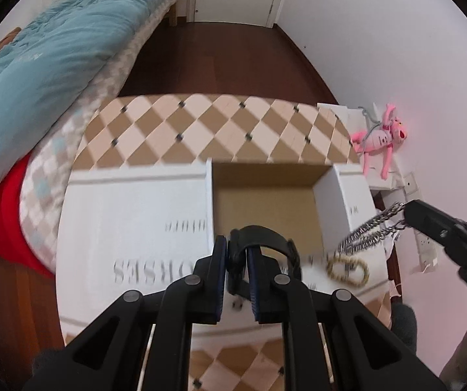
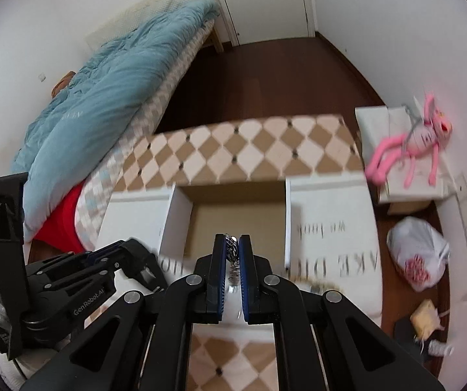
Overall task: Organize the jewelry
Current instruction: 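Carry the band and bracelet into the white box and open both tools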
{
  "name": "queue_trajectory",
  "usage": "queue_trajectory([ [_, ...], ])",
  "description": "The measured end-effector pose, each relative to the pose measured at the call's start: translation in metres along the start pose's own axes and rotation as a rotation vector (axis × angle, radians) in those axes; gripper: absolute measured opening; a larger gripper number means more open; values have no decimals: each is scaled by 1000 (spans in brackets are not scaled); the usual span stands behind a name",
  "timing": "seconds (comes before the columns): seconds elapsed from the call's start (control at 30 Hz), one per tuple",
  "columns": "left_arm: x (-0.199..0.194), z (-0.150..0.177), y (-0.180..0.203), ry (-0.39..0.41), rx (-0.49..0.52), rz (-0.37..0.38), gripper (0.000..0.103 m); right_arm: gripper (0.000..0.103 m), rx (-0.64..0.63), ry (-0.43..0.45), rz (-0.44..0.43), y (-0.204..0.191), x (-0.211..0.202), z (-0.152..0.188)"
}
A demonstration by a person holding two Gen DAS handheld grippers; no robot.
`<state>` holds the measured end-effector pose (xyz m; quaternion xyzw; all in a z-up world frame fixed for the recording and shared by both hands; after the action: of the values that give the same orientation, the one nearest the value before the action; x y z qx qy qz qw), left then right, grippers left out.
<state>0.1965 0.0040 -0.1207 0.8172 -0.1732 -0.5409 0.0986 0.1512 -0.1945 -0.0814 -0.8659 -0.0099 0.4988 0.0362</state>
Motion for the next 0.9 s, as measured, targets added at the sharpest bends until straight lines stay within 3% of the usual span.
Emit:
queue_trajectory([
  [0.23, 42, -39, -10, -66, 1, 20, 10, 8, -16, -102, 23, 1, 61, -39],
  [0.57, 82, -49, -18, -191, -93, 81, 15, 9, -33, -234, -33, 0, 119, -43],
  [0.63, 77, -50, -16, -171, -92, 67, 33, 9, -28, -260, -40, 2, 122, -43],
  [0.67, 74, -51, -16, -163, -95, 58, 60, 11, -29, -262, -37, 4, 121, -42],
  [0.7, 71, -52, -17, -152, -99, 58, 73, 19, -32, -259, -26, 6, 120, -42],
  [0.77, 65, -54, -20, -131, -101, 37, 73, 33, -25, -253, 6, 14, 116, -42],
  [0.83, 60, -55, -22, -119, -97, 13, 83, 34, -28, -231, 46, 21, 110, -41],
  [0.9, 53, -53, -21, -80, -69, -50, 99, 47, -42, -224, 109, 26, 107, -37],
])
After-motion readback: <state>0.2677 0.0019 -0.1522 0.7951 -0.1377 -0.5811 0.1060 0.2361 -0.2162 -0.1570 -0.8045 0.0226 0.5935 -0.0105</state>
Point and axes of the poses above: each gripper's, at about its wrist camera, not at the fingertips, and x roughly the way its jaws point, y to its right, z to its underside, the point moved 1 cm from there along x, roughly the way its jaws point, and after that the axes turned 11 degrees about z, right-handed, at the moved point
